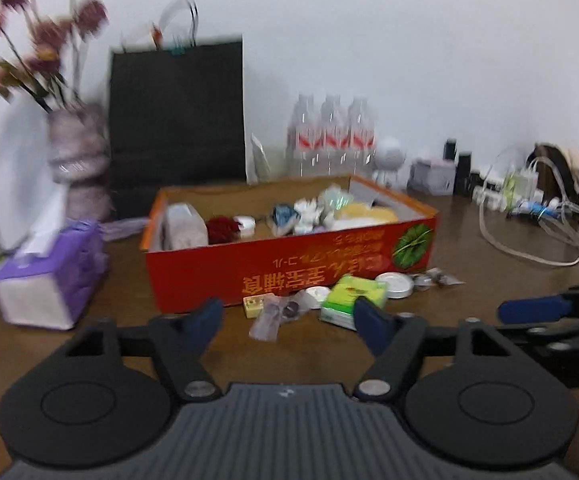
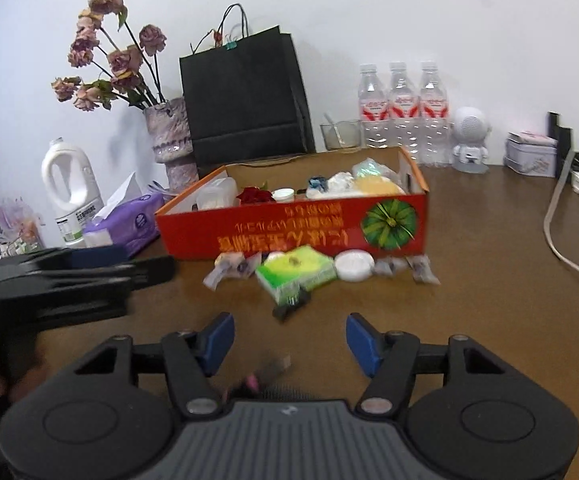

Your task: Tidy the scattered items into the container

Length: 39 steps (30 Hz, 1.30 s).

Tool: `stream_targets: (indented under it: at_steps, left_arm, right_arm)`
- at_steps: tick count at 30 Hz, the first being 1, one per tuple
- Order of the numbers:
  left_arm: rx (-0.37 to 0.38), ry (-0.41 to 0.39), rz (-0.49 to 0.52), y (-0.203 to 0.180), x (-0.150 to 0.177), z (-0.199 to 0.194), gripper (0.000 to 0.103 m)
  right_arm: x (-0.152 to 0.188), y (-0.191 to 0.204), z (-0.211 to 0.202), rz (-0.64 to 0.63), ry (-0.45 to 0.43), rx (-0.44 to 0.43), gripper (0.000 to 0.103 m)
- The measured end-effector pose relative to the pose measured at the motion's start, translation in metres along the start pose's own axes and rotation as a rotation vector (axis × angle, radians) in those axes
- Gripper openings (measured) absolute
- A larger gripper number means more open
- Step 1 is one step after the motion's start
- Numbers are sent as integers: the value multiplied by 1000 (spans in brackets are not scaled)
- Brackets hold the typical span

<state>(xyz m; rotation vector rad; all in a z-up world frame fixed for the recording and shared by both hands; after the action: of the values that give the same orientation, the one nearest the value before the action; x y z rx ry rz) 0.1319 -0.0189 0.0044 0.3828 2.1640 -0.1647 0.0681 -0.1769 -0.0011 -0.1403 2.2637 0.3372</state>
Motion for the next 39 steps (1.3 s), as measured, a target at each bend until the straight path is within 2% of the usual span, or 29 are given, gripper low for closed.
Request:
stream_targets:
  at_steps: [2, 3, 5, 7, 9, 12, 15, 17, 19, 21, 23, 24, 25, 26, 30, 32, 34, 36, 38, 39]
  left_arm:
    - [2, 61, 10, 7, -4, 31, 56]
    - [2, 87, 15, 10, -4, 44, 55]
    - [12, 113, 18, 13, -2, 59, 51]
    - [53, 133, 13, 13, 1, 67, 41]
    - [95, 155, -8, 16, 5, 71, 16]
    - [134, 166, -46, 21, 9, 68, 3]
    - [161, 125, -76, 26, 7, 53, 2]
    - [181, 99, -107, 32, 6, 44, 2]
    - [171, 77, -131, 41, 4, 38, 2]
    - [147, 73, -144, 50, 4, 39, 3]
    - [150, 85, -148, 52, 5, 41, 7]
    - [145, 87, -144, 52, 5, 43, 16]
    - [140, 90, -132, 51, 4, 47, 23]
    - [141, 94, -119, 49, 2, 52, 25]
    - [173, 142, -97, 41, 1, 71, 25]
    - [195, 168, -75, 35, 3, 77, 25]
    - [226, 173, -86, 33, 4, 79, 27]
    - [251, 175, -106, 33, 3, 82, 37]
    - [249, 175, -106, 32, 1, 85, 35]
    - [243, 179, -97, 29, 1, 85, 22]
  right_arm:
    - [-8, -2, 8, 1, -1, 0, 62]
    - [-11, -4, 11, 5, 0, 3, 62]
    - [-15, -8, 18, 11, 15, 5, 62]
    - [-19, -9, 24, -3, 31, 5, 62]
    - [-25, -2, 32, -51, 44, -12, 62]
    - [-37, 14, 49, -152, 57, -43, 60]
    - [-52, 33, 70, -241, 77, -71, 60]
    - [-61, 45, 86, -299, 108, -80, 55]
    - [-68, 54, 104, -352, 140, -79, 53]
    - [-72, 58, 121, -390, 171, -69, 41]
    - [-72, 60, 136, -423, 198, -51, 38]
    - [-72, 60, 141, -429, 208, -49, 38]
    - [-71, 59, 145, -426, 218, -54, 38]
    - [-70, 58, 149, -417, 224, -64, 35]
    - [-72, 45, 150, -350, 221, -100, 33]
    - [-71, 42, 149, -350, 224, -115, 28]
    - [-71, 39, 147, -342, 226, -130, 27]
    - [-73, 33, 145, -312, 231, -149, 27]
    - [-76, 26, 142, -272, 224, -167, 28]
    - [-77, 25, 141, -257, 219, -176, 29]
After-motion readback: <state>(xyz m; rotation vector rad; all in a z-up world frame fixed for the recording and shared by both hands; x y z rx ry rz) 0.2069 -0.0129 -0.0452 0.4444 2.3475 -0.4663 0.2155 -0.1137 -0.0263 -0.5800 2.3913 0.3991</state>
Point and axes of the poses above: each gripper's, at about its wrist camera, not at the fingertips, and z roughly the way its jaws point, y to its left, x to its underside, the point moved 8 cm from there along z, roughly the way its jaws point, and after that the axes turned 9 degrees about y, right-handed, at the moved point
